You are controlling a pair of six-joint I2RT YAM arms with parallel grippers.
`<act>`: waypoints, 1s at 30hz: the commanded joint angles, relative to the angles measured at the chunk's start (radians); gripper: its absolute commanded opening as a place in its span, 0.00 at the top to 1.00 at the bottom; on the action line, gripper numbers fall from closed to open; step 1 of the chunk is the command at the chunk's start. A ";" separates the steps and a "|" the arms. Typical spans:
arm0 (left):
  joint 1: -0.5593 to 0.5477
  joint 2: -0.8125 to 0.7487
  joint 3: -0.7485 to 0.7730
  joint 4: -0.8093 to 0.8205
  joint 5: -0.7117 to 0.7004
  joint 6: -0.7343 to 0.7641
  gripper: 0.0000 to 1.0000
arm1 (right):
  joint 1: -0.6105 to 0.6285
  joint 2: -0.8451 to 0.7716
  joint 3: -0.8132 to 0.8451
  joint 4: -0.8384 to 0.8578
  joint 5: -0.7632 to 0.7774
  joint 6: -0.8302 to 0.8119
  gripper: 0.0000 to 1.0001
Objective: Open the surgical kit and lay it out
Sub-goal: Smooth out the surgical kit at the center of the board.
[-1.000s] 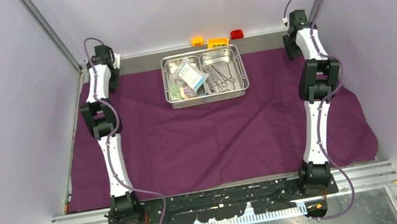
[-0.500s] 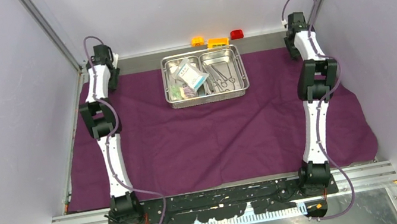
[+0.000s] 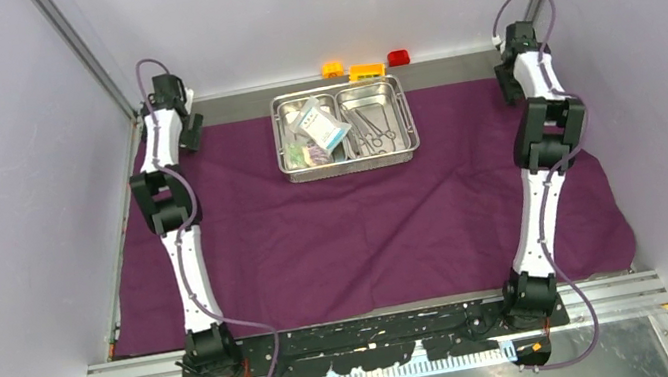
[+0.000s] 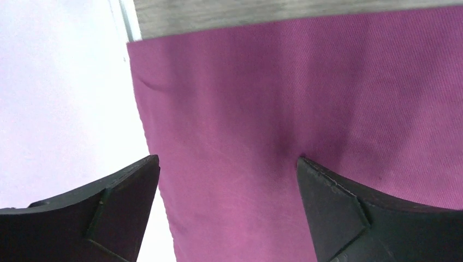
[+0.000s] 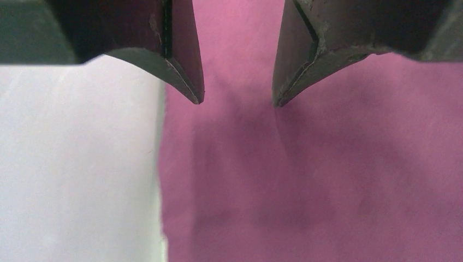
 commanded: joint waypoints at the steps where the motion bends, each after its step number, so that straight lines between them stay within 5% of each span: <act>1: 0.014 -0.188 -0.093 0.052 0.102 -0.069 0.00 | -0.010 -0.263 -0.135 -0.029 -0.255 0.111 0.46; 9: 0.012 -0.543 -0.414 0.076 0.331 -0.146 0.00 | -0.011 -0.678 -0.613 0.039 -0.457 0.073 0.34; 18: 0.012 -1.020 -1.121 0.216 0.508 0.045 0.00 | -0.015 -1.108 -1.176 0.019 -0.466 -0.237 0.36; 23: 0.012 -1.219 -1.400 0.280 0.538 0.150 0.01 | -0.018 -1.235 -1.369 -0.006 -0.466 -0.322 0.38; 30: 0.014 -1.242 -1.594 0.352 0.507 0.264 0.03 | -0.021 -1.180 -1.516 0.066 -0.428 -0.354 0.42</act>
